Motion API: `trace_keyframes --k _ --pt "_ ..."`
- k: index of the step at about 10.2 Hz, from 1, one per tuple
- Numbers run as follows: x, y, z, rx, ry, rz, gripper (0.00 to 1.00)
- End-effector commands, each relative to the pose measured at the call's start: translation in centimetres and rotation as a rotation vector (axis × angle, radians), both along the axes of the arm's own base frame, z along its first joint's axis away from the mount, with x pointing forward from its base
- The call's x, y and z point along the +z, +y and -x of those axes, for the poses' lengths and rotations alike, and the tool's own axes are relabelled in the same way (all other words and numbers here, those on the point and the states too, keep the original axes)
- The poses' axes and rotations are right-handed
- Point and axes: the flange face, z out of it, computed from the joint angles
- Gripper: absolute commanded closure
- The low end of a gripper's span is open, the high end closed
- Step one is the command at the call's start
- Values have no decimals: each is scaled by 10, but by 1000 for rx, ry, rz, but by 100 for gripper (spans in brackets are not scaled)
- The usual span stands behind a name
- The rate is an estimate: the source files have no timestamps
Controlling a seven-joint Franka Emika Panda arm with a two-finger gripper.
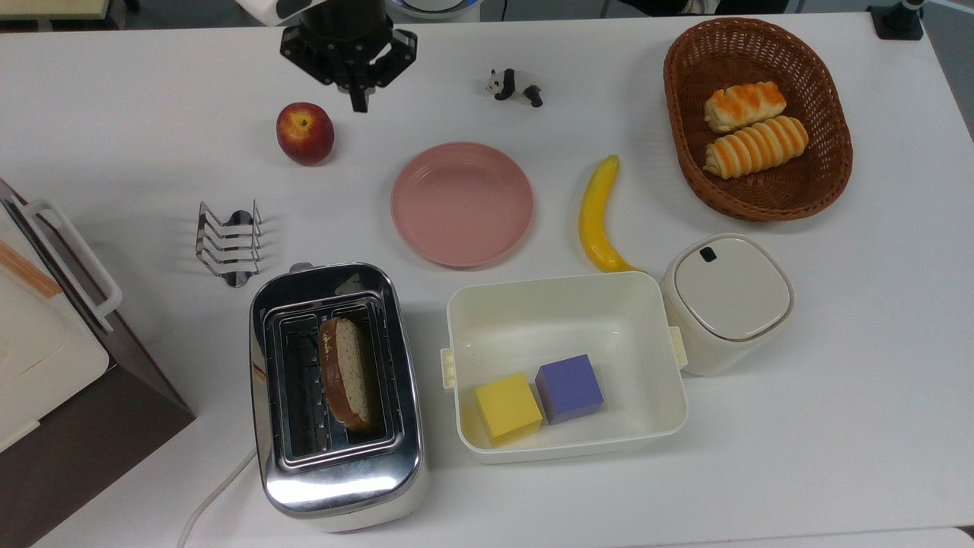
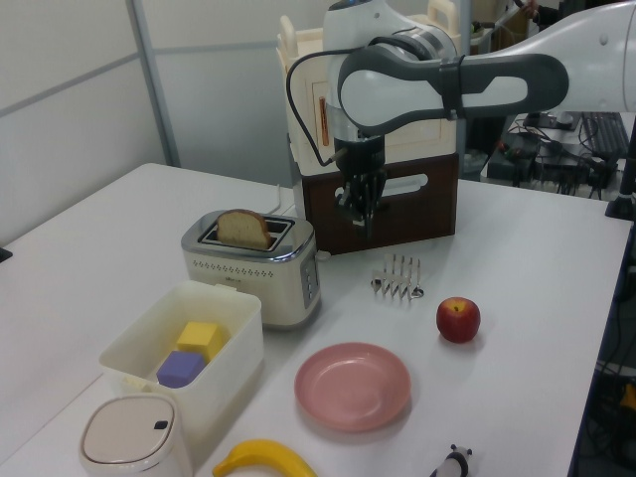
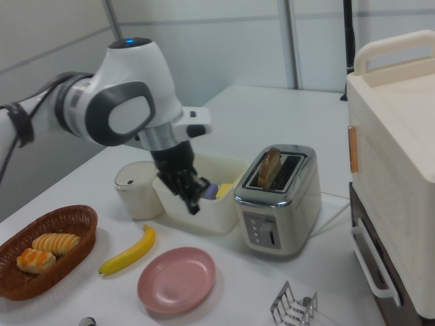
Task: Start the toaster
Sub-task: 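Move the gripper down past the apple toward the toaster's lever side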
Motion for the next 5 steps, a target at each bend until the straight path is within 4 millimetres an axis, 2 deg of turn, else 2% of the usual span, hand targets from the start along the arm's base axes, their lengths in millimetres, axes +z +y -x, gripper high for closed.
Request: trace_keyframes --k 1,5 --pt "-16 -23 -36 -5 -90 -11 100" --pt "-62 -47 -79 -4 -190 37 100"
